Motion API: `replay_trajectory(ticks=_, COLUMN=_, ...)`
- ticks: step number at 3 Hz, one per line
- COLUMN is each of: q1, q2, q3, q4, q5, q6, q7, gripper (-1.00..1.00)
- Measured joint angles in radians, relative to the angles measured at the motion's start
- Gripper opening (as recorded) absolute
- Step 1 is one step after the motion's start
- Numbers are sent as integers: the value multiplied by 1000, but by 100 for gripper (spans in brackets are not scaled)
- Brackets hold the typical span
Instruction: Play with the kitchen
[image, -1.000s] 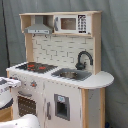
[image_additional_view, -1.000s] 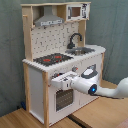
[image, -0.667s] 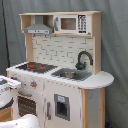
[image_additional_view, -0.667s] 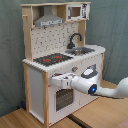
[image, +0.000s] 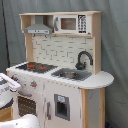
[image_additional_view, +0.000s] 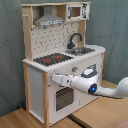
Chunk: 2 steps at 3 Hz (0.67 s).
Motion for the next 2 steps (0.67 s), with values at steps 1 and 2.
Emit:
replay_trajectory(ticks=1, q1=0, q2=5, q3=1, q4=0, q5=0, q6=0, q7=115, gripper=-100)
replay_trajectory(ticks=2, q1=0, q2=5, q3=2, q4=-1, q5=1, q6=0, q7=242, gripper=-100)
